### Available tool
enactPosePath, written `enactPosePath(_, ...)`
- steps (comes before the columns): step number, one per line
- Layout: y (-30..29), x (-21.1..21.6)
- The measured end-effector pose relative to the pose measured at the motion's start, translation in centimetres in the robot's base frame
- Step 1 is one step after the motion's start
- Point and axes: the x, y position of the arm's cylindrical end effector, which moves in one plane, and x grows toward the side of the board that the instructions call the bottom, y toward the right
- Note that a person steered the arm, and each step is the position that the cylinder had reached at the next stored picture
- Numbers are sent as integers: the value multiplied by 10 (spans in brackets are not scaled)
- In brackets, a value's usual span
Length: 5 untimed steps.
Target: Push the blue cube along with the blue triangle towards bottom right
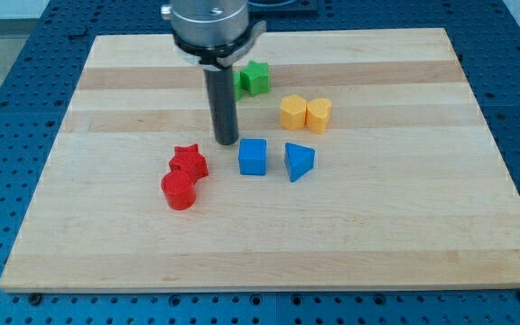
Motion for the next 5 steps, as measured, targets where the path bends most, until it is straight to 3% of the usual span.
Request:
enactPosePath(1, -19, 6)
enactPosePath(5, 14, 37)
